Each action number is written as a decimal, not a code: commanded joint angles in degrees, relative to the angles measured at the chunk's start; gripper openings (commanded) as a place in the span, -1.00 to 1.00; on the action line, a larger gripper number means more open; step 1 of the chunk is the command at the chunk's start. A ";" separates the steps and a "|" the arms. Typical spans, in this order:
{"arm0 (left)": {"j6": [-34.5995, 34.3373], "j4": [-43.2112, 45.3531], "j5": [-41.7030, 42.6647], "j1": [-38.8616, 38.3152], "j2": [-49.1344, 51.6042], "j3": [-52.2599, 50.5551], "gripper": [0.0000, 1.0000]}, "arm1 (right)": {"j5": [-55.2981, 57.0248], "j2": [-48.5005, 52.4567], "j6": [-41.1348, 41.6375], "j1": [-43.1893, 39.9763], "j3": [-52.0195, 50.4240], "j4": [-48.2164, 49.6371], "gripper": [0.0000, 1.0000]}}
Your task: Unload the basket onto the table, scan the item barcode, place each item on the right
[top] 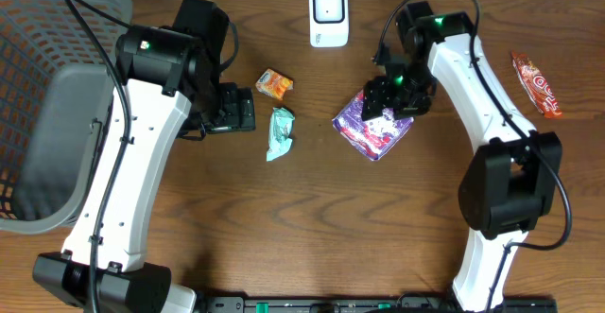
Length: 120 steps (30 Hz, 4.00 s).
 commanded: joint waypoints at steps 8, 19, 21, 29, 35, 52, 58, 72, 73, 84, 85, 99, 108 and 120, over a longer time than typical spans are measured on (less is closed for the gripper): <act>-0.04 -0.13 -0.35 -0.02 0.37 0.35 0.95 | 9.88 -3.96 4.79 7.04 0.92 3.02 0.52; -0.04 -0.11 -0.35 -0.02 0.37 0.35 0.96 | 25.27 -4.07 4.85 18.40 -0.46 6.01 0.79; -0.04 -0.11 -0.35 -0.02 0.37 0.35 0.96 | 25.51 -4.07 5.27 19.63 -0.52 6.99 0.86; -0.04 -0.13 -0.35 -0.02 0.37 0.35 0.96 | 25.66 -4.07 6.49 21.31 -0.52 9.94 0.98; -0.04 -0.11 -0.33 -0.02 0.37 0.35 0.96 | 23.65 -4.07 6.54 21.38 -0.52 10.93 0.99; -0.04 -0.11 -0.35 -0.02 0.37 0.35 0.95 | 0.31 -4.07 6.51 21.92 -0.52 13.90 0.99; -0.04 -0.13 -0.33 -0.02 0.37 0.35 0.95 | 1.05 -4.07 6.49 24.17 -0.57 12.79 0.99; -0.04 -0.11 -0.33 -0.02 0.37 0.35 0.96 | 8.74 -4.07 6.49 26.84 -0.55 16.06 0.99; -0.04 -0.11 -0.33 -0.02 0.37 0.35 0.96 | 8.74 -4.07 6.49 26.84 -0.57 16.20 0.98; -0.04 -0.13 -0.35 -0.02 0.37 0.35 0.96 | 8.72 -4.07 6.49 26.84 -0.55 16.33 0.99; -0.04 -0.11 -0.33 -0.02 0.37 0.35 0.96 | 8.72 -4.07 6.49 26.84 -0.57 16.33 0.99; -0.04 -0.11 -0.33 -0.02 0.37 0.35 0.96 | 8.72 -4.07 6.49 26.84 -0.55 16.33 0.99; -0.04 -0.13 -0.33 -0.02 0.37 0.35 0.96 | 8.72 -4.07 6.49 26.84 -0.57 16.33 0.98; -0.04 -0.11 -0.33 -0.02 0.37 0.35 0.96 | 8.72 -4.07 6.49 26.84 -0.57 16.33 0.99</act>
